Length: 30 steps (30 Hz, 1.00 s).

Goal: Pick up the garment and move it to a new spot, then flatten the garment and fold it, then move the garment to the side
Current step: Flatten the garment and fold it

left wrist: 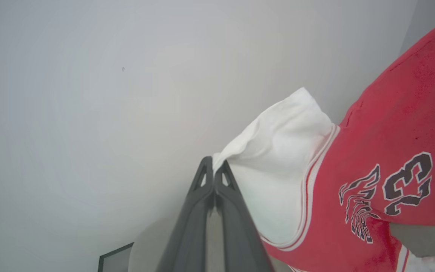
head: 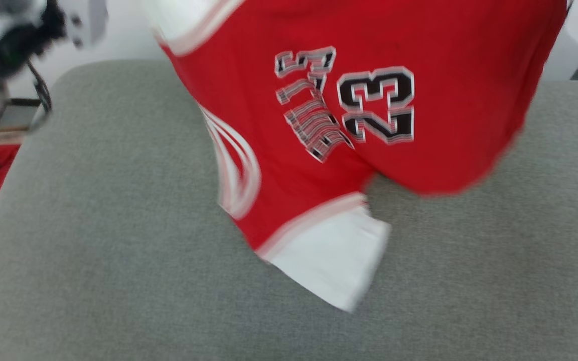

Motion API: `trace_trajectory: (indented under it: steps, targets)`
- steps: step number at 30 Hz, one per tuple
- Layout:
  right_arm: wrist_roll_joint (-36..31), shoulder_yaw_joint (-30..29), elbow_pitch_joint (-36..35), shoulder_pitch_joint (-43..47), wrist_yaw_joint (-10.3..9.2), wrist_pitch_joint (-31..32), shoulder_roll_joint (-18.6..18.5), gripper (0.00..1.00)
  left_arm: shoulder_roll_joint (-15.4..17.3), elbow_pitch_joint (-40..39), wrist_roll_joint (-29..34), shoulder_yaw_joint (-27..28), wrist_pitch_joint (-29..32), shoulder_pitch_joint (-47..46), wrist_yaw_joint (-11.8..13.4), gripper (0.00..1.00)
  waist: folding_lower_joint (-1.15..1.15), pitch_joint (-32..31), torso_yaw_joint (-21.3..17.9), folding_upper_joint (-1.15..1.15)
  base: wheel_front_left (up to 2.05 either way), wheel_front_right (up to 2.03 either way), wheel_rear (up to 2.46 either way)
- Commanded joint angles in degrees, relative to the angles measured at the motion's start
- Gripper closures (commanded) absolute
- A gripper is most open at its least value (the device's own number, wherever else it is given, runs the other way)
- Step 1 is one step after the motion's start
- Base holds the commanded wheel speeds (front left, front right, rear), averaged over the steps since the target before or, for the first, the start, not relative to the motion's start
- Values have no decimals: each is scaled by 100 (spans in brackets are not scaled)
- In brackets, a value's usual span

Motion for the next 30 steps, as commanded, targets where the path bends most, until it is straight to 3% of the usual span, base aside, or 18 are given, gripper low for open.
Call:
trace_trajectory:
  steps: [1,10,17,26,30]
  targets:
    - [-202,-107,156,-200,-6,-289,125,100,-81,277,181,-13,-168,-362,-48,100,0,-109,-186,0,0,0,0]
    - [-775,-397,786,-850,-6,-1480,576,100,-497,1656,697,38,-1114,-1659,-95,100,0,-89,-435,0,0,0,0]
    - [-729,-296,1076,-1205,-6,-1720,739,100,-721,2452,810,117,-1639,-2287,-87,100,0,125,-581,0,0,0,0]
    - [-762,-241,1163,-1719,-6,-1984,736,100,-740,2959,886,183,-2218,-2985,-117,100,0,877,-745,0,0,0,0]
    - [-921,-318,1202,-2025,-6,-2389,769,100,-676,3130,988,196,-2495,-3423,-116,100,0,1388,-859,0,0,0,0]
